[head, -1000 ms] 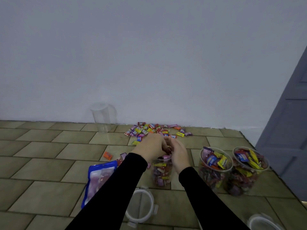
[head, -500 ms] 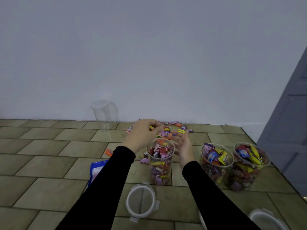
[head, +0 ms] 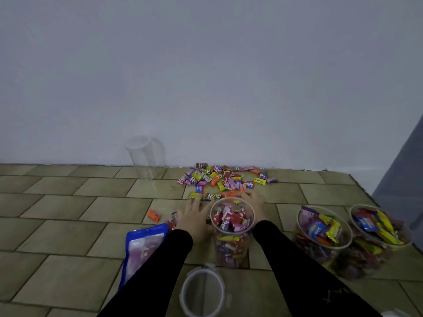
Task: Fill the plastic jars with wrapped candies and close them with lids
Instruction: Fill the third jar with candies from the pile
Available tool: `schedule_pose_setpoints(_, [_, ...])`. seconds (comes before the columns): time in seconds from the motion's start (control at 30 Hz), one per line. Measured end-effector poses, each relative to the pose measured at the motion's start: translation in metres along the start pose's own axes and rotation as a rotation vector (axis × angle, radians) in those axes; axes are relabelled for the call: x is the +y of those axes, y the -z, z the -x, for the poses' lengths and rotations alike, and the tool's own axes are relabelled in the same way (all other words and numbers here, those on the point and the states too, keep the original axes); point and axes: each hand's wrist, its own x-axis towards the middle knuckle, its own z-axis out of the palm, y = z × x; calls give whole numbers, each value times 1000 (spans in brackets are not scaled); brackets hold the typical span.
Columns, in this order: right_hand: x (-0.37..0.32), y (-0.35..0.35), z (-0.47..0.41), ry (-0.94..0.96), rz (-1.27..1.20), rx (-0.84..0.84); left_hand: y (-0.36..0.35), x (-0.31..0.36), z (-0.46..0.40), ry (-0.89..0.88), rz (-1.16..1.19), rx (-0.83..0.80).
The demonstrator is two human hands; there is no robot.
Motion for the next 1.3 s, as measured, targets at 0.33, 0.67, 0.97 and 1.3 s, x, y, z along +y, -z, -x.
schedule_pose_setpoints(0.33, [23, -15, -45, 215, 606, -234, -17, -8, -43, -60, -35, -8])
schedule_pose_setpoints(0.67, [25, -34, -67, 249, 452, -214, -28, 4, -76, -40, 141, 185])
schedule_pose_setpoints(0.97, [23, -33, -57, 45, 341, -151, -30, 4, -72, -103, 374, 198])
schedule_pose_setpoints(1.3, [-28, 13, -14, -54, -280, 312, 6, -7, -39, 31, 910, 402])
